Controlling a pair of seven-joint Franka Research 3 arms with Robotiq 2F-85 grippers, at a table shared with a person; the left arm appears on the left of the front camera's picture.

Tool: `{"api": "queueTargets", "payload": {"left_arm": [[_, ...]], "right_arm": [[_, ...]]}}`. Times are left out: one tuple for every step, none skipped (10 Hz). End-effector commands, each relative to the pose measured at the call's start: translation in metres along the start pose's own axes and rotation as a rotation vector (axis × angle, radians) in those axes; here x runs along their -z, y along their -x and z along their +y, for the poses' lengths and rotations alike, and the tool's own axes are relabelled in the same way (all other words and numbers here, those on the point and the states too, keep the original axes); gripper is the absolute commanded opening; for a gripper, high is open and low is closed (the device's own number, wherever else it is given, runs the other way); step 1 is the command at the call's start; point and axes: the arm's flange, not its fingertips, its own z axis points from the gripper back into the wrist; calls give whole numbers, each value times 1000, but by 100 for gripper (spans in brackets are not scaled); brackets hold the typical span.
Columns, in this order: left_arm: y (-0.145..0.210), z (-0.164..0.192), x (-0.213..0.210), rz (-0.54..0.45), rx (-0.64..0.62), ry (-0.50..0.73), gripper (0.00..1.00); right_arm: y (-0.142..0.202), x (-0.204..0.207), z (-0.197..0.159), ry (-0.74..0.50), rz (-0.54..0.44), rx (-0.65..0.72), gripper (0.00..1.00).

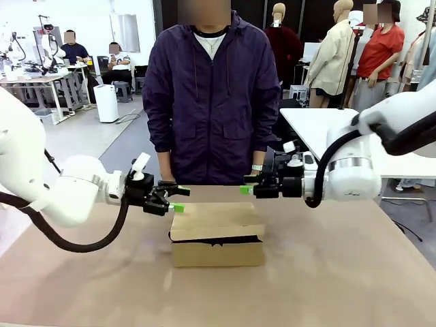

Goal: Pack the items into the box.
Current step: Close the Mailer Box.

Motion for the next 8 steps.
{"api": "queueTargets", "payload": {"left_arm": [[-7,7,-5,62,17,83,100],[-3,6,-3,92,20,113,100],[2,6,0,133,23,135,100],[6,6,3,152,21,166,100],[11,7,4,180,15,189,100],[14,8,6,224,20,198,100],[17,9,7,230,19,214,100],[19,10,7,236,13,212,100]], "right_arm": [[12,14,-11,3,156,-41,100],[21,20,-10,-20,198,-53,100],[25,24,-7,-47,221,-74,100],[26,25,-5,-53,225,-87,100],[26,25,-7,-53,229,-98,100],[25,24,-7,-38,236,-122,100],[25,23,-7,-34,243,-162,100],[25,24,-5,-44,252,-183,100]]}}
